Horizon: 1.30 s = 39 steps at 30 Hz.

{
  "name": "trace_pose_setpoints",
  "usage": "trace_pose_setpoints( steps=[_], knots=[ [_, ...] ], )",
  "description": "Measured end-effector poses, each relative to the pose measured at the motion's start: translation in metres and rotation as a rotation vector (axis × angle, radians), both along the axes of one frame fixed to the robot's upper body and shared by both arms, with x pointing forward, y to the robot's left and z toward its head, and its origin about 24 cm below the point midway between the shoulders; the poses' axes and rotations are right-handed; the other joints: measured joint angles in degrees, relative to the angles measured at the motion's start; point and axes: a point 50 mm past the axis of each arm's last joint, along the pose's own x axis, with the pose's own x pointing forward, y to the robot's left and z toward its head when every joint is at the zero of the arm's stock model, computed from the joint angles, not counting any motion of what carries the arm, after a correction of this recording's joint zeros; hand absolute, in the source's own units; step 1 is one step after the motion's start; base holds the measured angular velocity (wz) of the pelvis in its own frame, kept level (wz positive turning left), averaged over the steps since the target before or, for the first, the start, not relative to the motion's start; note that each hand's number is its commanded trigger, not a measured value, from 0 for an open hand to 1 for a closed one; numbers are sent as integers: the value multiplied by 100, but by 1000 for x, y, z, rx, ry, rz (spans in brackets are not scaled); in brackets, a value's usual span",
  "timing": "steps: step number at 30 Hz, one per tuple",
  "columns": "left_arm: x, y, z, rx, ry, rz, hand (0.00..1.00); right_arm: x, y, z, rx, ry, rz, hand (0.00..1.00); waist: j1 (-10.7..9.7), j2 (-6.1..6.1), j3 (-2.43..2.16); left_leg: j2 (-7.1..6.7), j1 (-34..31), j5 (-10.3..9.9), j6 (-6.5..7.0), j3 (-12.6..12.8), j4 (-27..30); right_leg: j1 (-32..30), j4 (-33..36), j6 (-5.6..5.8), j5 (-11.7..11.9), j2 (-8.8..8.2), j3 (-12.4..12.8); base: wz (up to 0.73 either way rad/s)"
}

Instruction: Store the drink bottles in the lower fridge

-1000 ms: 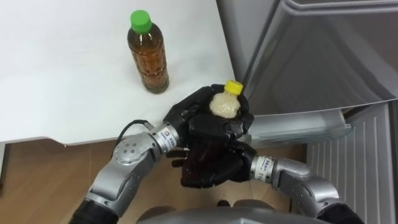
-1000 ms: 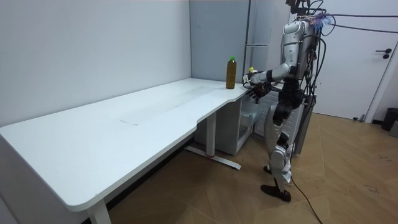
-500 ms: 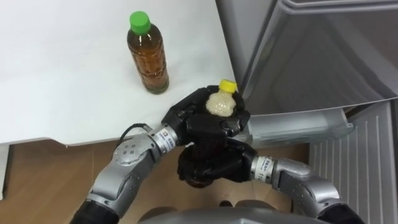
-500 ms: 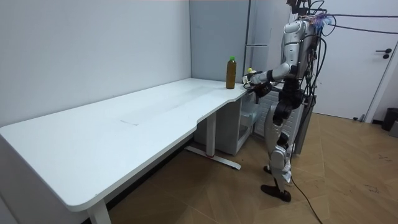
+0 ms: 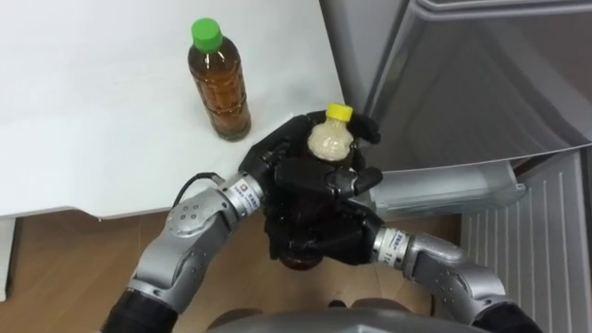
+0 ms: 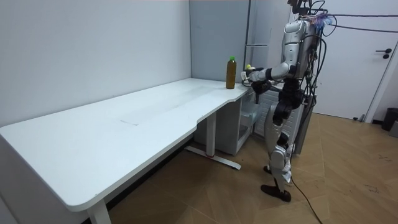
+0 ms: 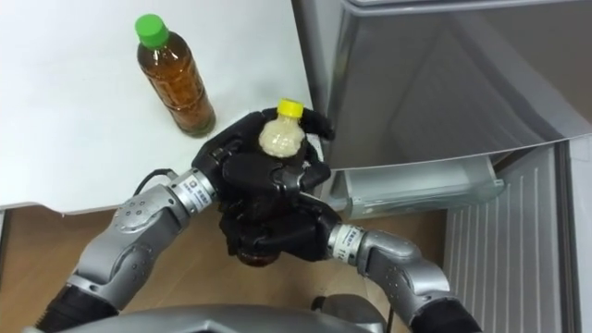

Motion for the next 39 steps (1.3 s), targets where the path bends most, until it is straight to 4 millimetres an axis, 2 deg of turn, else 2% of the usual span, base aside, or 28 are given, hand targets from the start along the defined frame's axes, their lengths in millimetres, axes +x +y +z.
trace_pose_setpoints(
  steps=[8,16,19,22,26,29,34,37,39],
  knots=[
    [2,3,10,-1,-45,1,0,0,1,3,52,-15,9,100,6,-28,19,-5,-31,-10,12,12,7,-7,0,0,0,-4,19,0],
    [2,10,35,31,-157,-36,0,0,2,8,110,-51,46,100,-86,-7,28,7,-79,-70,30,-9,135,-11,-10,1,0,-11,-5,2],
    [4,12,52,14,-226,-30,0,-1,1,11,123,-62,51,100,-168,29,36,5,-146,-109,41,-66,219,-13,-9,2,1,-21,-57,8],
    [3,13,74,-15,-317,-27,0,-8,-1,8,139,-36,46,100,-141,47,37,8,-137,-110,40,-79,224,-8,-9,2,1,-30,-65,1],
    [2,19,120,-214,-494,13,0,-21,-14,-2,102,23,12,100,-112,146,49,9,2,-110,40,-55,160,90,-5,9,-4,-46,-46,-1],
    [4,23,146,-339,-608,35,0,-29,-24,-7,69,59,-7,100,15,160,40,9,48,-109,41,15,89,110,6,28,-17,-46,-34,-11],
    [1,33,162,-357,-702,63,0,-45,-41,-15,-5,99,-51,100,68,152,38,12,134,-106,37,20,91,176,-1,26,-26,-41,-36,-2],
    [2,46,172,-340,-760,117,0,-58,-56,-25,-25,163,-129,100,152,131,28,8,170,-107,37,14,89,203,-5,27,-31,-51,-53,0],
    [-1,57,182,-328,-826,160,0,-73,-69,-36,-51,241,-196,100,198,103,11,-3,170,-106,39,10,59,235,-25,40,-46,-67,-71,4]
  ],
)
